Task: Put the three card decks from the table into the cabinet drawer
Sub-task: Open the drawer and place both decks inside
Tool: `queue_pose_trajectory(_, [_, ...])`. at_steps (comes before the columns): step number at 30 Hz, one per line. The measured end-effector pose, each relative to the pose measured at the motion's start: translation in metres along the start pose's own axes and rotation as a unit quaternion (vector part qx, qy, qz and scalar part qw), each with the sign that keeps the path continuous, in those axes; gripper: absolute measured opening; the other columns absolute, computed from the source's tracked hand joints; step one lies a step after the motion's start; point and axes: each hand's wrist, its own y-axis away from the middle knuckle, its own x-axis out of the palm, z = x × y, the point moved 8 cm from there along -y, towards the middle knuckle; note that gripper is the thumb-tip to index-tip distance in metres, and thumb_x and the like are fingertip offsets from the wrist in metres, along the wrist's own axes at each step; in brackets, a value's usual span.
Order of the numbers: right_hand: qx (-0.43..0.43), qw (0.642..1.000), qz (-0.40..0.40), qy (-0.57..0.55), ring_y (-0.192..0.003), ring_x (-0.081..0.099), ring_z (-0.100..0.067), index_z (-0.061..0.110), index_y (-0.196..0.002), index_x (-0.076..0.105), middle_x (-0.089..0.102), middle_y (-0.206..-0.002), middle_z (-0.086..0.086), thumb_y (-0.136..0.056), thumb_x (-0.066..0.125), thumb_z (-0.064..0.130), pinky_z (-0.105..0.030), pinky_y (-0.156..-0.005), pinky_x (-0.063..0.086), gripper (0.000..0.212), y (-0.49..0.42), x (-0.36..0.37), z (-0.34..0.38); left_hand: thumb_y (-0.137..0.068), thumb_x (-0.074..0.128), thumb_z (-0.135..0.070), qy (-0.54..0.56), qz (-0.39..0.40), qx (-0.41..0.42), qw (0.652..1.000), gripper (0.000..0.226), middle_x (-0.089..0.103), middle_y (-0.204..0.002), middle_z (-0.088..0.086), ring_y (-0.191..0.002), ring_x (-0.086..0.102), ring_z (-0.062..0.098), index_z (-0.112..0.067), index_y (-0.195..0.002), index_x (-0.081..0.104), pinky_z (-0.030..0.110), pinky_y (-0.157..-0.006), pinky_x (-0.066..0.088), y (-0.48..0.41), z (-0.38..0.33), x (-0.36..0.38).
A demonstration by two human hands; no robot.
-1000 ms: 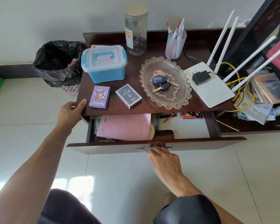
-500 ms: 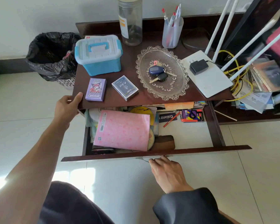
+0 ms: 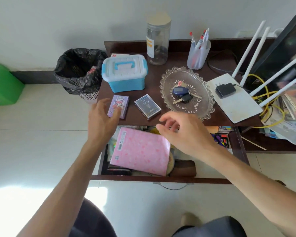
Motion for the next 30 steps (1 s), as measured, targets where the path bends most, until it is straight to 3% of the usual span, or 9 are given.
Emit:
queue_pose_trajectory(2, [-0.03,0.991,-0.034,0.129,-0.094,0.065,-0.017,0.023,-0.117,0.066,0.069,-0.104,0.004,-0.091,0.059,0.055,-0.035,-0.072,0.052,0.042,-0.044,0.01,0.019,-0.087,0.058,-0.048,-0.029,0.017,-0.015,0.999,0.063,0.057,-0.132,0.012,-0.121,0.053,0.03,-0.013,-0.139,0.052,0.047,-0.101,0.047,-0.001,-0.009,0.012])
queue_pose_trajectory(5, [-0.05,0.944,-0.044,0.323,-0.111,0.06,-0.028,0.014,-0.121,0.063,0.067,-0.118,-0.008,-0.092,0.054,0.06,-0.042,-0.086,0.045,0.055,-0.086,0.034,0.031,-0.083,0.057,-0.053,-0.056,0.025,-0.067,0.996,0.072,0.05,-0.135,0.014,-0.126,0.045,0.034,-0.011,-0.141,0.049,0.05,-0.106,0.041,-0.001,-0.007,0.025])
queue_pose_trajectory(9, [-0.021,0.911,-0.022,0.411,-0.117,0.055,-0.029,0.007,-0.126,0.064,0.067,-0.124,-0.013,-0.093,0.051,0.063,-0.046,-0.096,0.037,0.066,-0.11,0.055,0.019,-0.076,0.064,-0.061,-0.087,0.01,-0.092,0.992,0.083,0.044,-0.132,0.014,-0.127,0.037,0.034,-0.011,-0.14,0.046,0.048,-0.108,0.037,-0.005,-0.001,0.032])
queue_pose_trajectory(16, [-0.003,0.923,-0.01,0.384,-0.116,0.056,-0.03,0.009,-0.117,0.069,0.07,-0.121,-0.013,-0.091,0.055,0.059,-0.046,-0.096,0.035,0.058,-0.117,0.067,0.011,-0.073,0.068,-0.053,-0.094,0.004,-0.109,0.99,0.08,0.05,-0.13,0.014,-0.124,0.042,0.034,-0.009,-0.137,0.051,0.045,-0.104,0.039,-0.012,0.012,0.039])
queue_pose_trajectory(21, [-0.059,0.93,-0.03,0.36,-0.108,0.055,-0.029,0.008,-0.113,0.067,0.068,-0.113,-0.011,-0.086,0.058,0.059,-0.042,-0.092,0.036,0.059,-0.104,0.059,0.026,-0.074,0.07,-0.05,-0.041,0.005,-0.102,0.994,0.079,0.051,-0.129,0.01,-0.124,0.044,0.029,-0.011,-0.14,0.051,0.044,-0.104,0.043,-0.008,0.013,0.032])
queue_pose_trajectory(26, [-0.141,0.952,-0.081,0.259,-0.089,0.056,-0.026,0.014,-0.096,0.064,0.064,-0.091,-0.003,-0.078,0.059,0.06,-0.041,-0.078,0.042,0.05,-0.039,0.014,0.027,-0.074,0.076,-0.05,-0.002,0.023,0.01,1.0,0.073,0.051,-0.116,0.001,-0.107,0.057,0.021,-0.017,-0.136,0.055,0.038,-0.092,0.053,0.014,-0.005,0.001])
queue_pose_trajectory(30, [-0.094,0.984,0.0,0.151,-0.092,0.056,-0.015,0.024,-0.116,0.065,0.063,-0.1,0.007,-0.079,0.066,0.065,-0.034,-0.077,0.049,0.055,0.019,-0.018,-0.031,-0.075,0.08,-0.043,0.006,0.115,0.132,0.985,0.063,0.052,-0.112,-0.009,-0.092,0.058,0.004,-0.026,-0.132,0.057,0.011,-0.074,0.044,0.059,-0.036,-0.003])
